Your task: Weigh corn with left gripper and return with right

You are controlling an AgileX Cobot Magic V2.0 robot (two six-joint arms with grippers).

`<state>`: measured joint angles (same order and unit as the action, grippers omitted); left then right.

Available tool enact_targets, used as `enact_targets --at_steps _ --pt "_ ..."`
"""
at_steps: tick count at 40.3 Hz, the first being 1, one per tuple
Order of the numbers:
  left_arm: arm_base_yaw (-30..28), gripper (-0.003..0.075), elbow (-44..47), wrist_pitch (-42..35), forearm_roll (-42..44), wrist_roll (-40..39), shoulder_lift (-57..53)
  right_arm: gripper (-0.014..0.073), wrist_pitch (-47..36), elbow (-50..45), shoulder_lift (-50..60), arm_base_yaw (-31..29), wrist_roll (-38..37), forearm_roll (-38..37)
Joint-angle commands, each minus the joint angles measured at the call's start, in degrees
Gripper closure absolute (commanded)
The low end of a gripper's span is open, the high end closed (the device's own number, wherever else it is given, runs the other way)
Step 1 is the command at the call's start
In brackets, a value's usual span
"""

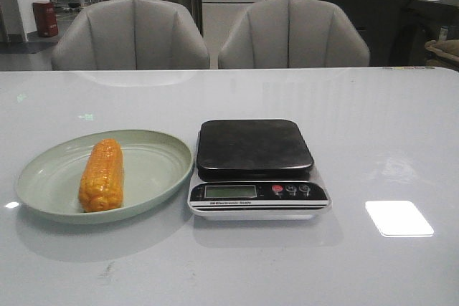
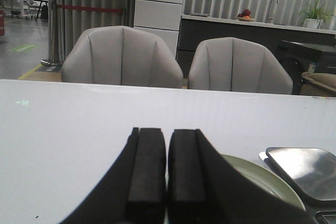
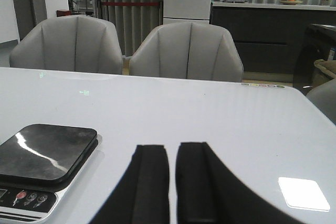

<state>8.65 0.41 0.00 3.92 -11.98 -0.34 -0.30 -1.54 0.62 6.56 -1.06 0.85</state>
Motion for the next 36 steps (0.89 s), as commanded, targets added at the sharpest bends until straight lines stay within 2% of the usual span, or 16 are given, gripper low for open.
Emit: enact_targets --at_steps 1,30,36 --pt "0.3 0.0588 0.0 -4.6 -0.5 -0.2 -1.2 0.0381 -4.9 -0.2 1.1 -0.2 0.0 -0.9" --pt "0.3 0.0589 0.0 -4.8 -0.5 -0.2 -1.2 0.0381 -4.9 -0.2 1.1 -0.2 0.0 -0.9" --pt "0.3 0.0588 -0.7 -13.3 -0.5 -0.3 -1.2 0.0381 -4.9 -0.2 1.1 -0.2 0.0 -0.9"
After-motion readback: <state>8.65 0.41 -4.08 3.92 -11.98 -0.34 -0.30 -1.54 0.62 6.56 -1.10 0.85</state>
